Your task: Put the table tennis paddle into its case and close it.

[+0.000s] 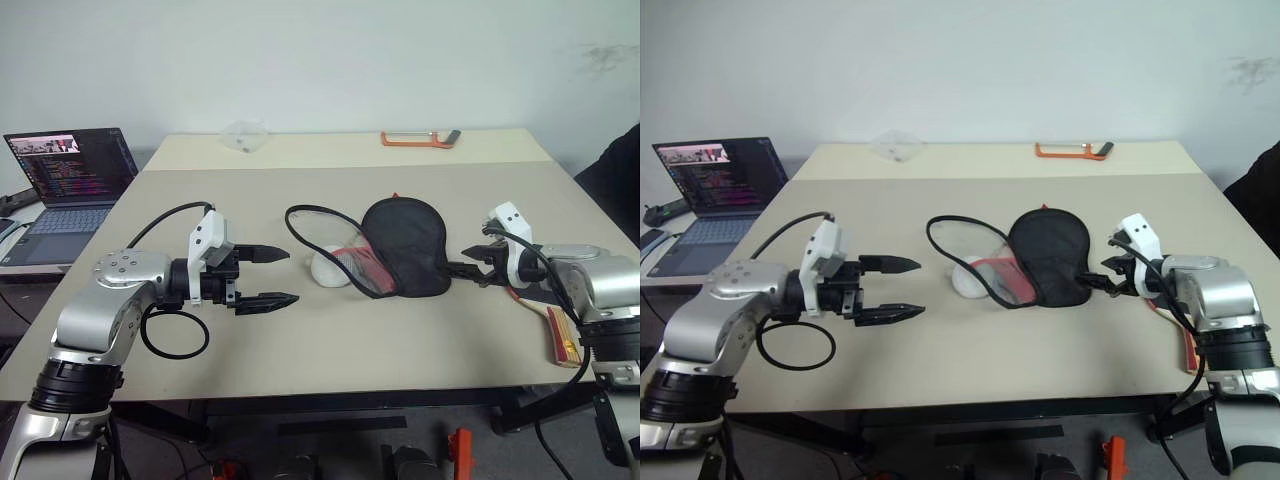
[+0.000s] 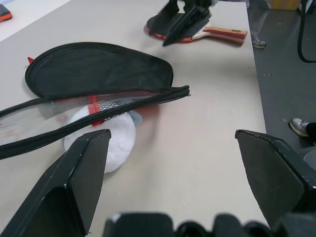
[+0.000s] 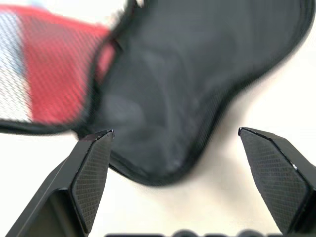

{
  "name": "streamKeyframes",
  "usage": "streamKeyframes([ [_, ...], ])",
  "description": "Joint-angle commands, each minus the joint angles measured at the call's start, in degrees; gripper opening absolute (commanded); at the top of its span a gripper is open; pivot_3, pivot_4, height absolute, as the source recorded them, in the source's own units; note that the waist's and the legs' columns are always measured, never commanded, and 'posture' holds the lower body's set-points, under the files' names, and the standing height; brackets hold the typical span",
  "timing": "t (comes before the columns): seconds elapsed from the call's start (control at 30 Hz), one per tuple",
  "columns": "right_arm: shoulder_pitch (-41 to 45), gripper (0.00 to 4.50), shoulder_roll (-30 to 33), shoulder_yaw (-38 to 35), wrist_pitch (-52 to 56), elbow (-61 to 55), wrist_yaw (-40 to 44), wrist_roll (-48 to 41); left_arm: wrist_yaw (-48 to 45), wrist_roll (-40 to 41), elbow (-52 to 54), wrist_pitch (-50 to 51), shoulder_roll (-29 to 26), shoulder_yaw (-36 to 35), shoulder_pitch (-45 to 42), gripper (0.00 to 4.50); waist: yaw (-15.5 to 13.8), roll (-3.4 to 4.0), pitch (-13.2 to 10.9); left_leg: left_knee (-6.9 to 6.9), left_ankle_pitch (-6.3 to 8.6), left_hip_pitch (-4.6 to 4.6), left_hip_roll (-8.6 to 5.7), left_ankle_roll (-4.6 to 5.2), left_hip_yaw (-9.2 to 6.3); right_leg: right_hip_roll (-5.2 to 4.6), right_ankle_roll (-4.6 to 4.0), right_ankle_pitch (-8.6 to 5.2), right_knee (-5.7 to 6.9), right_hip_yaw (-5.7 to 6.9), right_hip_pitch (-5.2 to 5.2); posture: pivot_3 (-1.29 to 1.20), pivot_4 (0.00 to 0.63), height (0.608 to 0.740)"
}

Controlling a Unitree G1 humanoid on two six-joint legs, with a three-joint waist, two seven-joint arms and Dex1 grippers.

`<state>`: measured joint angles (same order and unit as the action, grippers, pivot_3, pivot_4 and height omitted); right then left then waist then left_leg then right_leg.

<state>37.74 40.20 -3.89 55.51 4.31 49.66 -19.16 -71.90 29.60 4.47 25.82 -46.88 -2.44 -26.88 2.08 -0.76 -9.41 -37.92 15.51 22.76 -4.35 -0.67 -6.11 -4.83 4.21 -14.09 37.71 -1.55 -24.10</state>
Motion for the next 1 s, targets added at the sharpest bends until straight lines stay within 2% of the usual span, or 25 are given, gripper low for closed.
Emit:
streamKeyframes([
  [0.03,-2.6,4.47,-0.4,-5.2,2.0,-9.6,-1.8,-4.4,0.4,0.7,0.3,-0.7,0.6,-1.1,-0.6,4.43,-0.1,0.00,0.0,-0.02,0.00,0.00,0.01,0.00,-0.01,0.00,0.00,0.00,0.00,0.00,0.01,0.00,0.150,0.740],
  [0.23,-9.3,4.47,-5.5,-9.5,5.7,-19.5,-10.8,-7.2,2.0,1.1,1.8,-0.2,3.0,-0.8,-1.6,4.43,-0.3,-0.02,0.0,-0.04,0.00,-0.01,0.00,0.00,-0.02,-0.01,0.00,0.00,0.04,0.00,0.04,0.00,0.150,0.740],
  [0.4,-12.5,4.47,-8.2,-13.7,5.8,-22.9,-18.9,-6.8,2.0,2.5,3.0,1.3,2.8,-1.8,-3.0,4.43,-0.3,-0.02,0.0,-0.05,0.00,-0.02,-0.01,0.00,-0.02,-0.01,0.01,0.00,0.06,0.00,0.03,0.00,0.150,0.740],
  [0.5,-12.8,4.47,-10.1,-17.5,7.0,-23.0,-24.5,-6.6,1.0,1.7,2.1,0.7,4.4,0.8,-4.4,4.43,-0.3,-0.02,0.0,-0.05,0.00,-0.04,0.00,0.00,-0.01,0.00,0.01,0.00,0.09,-0.01,0.04,0.00,0.150,0.740],
  [0.77,-18.2,4.47,-5.5,-22.1,11.6,-26.0,-26.0,-8.6,-0.2,-2.5,-2.6,-3.4,9.8,7.0,-9.9,4.43,-0.4,-0.02,0.0,-0.05,-0.01,-0.03,-0.03,0.02,0.04,-0.01,0.01,0.00,0.09,-0.02,0.06,0.00,0.150,0.740],
  [0.9,-24.0,4.47,-3.0,-27.8,14.7,-26.8,-27.0,-8.6,3.6,-9.4,-6.9,-9.4,16.4,12.4,-15.4,4.43,-0.9,-0.03,0.0,-0.06,-0.03,-0.03,-0.04,0.05,0.02,-0.02,0.02,0.01,0.04,0.04,0.13,0.00,0.150,0.740],
  [1.0,-28.2,4.47,-3.9,-28.2,15.3,-28.5,-28.3,-8.0,4.1,-10.3,-7.0,-10.4,18.9,13.1,-16.0,4.43,-0.8,-0.04,0.0,-0.08,-0.03,-0.07,-0.04,0.06,0.00,-0.02,0.04,0.01,0.02,0.06,0.23,0.00,0.150,0.740],
])
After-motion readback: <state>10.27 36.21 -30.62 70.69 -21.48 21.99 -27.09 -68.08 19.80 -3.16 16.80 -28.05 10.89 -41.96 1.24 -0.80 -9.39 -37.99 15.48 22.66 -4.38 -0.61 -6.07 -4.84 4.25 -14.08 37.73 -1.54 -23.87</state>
